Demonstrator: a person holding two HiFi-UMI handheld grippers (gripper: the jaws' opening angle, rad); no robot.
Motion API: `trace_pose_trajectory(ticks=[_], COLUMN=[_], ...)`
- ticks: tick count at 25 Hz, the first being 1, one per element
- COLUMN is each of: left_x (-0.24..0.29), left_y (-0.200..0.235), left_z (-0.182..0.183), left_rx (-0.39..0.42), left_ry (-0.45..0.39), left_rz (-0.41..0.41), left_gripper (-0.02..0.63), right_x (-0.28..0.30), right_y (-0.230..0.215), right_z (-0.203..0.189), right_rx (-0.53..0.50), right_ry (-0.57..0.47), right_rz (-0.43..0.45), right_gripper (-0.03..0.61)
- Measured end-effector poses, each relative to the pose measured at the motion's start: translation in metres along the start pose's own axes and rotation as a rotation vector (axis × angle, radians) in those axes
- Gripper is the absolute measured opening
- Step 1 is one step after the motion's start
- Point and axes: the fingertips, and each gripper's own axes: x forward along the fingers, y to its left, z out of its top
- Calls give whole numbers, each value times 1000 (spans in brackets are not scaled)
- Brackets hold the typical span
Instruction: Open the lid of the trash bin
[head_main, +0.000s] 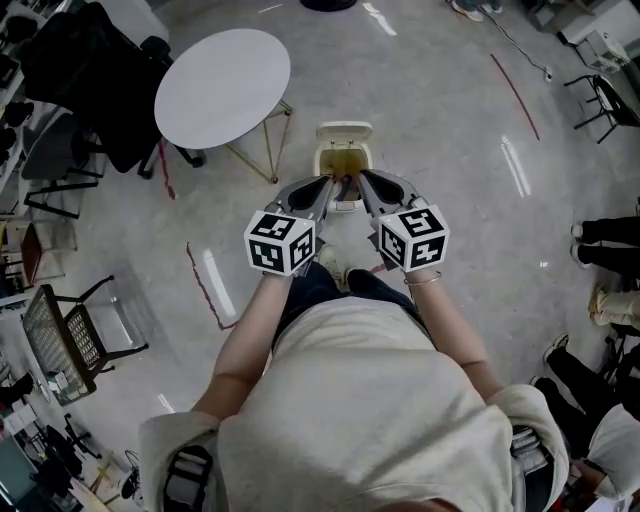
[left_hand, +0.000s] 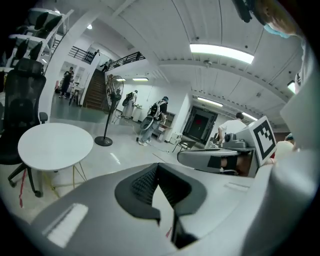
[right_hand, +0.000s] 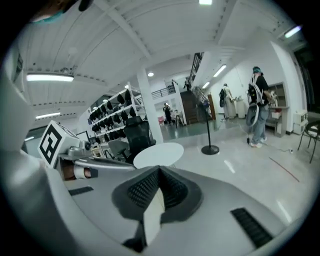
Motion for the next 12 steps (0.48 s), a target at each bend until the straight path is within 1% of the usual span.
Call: trace_pose_trajectory(ticks=[3, 6, 8, 10, 12], left_x=[-5, -12, -17, -22, -26], left_y=[-8, -15, -18, -16, -16], left_z=[14, 22, 24, 25, 26], left_rx=[35, 36, 38, 63, 80], left_ry=[-35, -80, -104, -118, -137], left_rz=[2, 11, 48, 115, 151], left_gripper=[9, 9, 9, 9, 9], right_x=[-12, -22, -31, -36, -39], right_y=[7, 16, 20, 22, 24], right_z=[21, 32, 35, 39, 41], right_rx=[-48, -75, -89, -102, -111], right_ry=[-71, -108, -123, -135, -137], right_rz=[-16, -7, 4, 13, 19], right_gripper=[8, 6, 6, 6, 8])
